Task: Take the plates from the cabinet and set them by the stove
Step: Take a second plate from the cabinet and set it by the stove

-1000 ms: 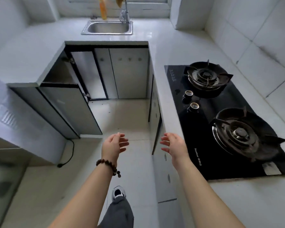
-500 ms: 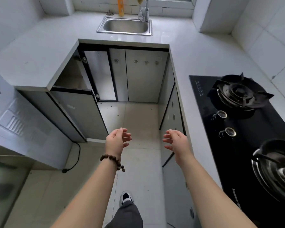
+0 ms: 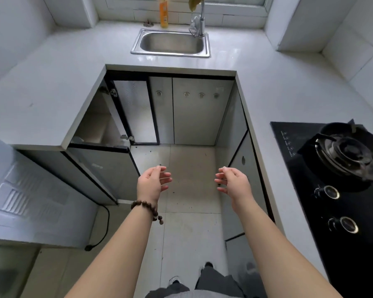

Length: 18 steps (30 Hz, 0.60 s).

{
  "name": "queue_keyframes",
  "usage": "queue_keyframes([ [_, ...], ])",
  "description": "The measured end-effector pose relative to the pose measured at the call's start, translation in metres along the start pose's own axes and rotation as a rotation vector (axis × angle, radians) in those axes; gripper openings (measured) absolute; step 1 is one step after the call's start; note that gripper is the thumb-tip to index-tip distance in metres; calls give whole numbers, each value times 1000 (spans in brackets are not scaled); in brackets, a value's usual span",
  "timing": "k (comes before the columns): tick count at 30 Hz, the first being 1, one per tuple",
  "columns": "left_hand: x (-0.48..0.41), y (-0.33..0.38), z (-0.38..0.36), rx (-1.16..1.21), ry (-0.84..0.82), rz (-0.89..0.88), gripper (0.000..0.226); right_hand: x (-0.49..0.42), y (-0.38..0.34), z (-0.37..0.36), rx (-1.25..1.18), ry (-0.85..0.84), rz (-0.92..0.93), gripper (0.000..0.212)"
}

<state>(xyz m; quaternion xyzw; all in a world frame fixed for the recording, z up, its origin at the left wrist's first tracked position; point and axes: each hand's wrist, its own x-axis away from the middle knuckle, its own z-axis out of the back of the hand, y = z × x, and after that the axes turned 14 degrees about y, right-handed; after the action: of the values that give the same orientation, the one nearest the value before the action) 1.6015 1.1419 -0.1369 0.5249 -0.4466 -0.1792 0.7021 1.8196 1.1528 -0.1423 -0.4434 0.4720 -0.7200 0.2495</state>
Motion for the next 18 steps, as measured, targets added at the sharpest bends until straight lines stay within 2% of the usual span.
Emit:
queue_keyframes([
  [10,-94,33,-62,21,59,20,25,-102,-44,-71,43,-71,0,17],
  [18,-171,97,-153,75,137,18,24,-215,-129,-125,109,-157,44,16],
])
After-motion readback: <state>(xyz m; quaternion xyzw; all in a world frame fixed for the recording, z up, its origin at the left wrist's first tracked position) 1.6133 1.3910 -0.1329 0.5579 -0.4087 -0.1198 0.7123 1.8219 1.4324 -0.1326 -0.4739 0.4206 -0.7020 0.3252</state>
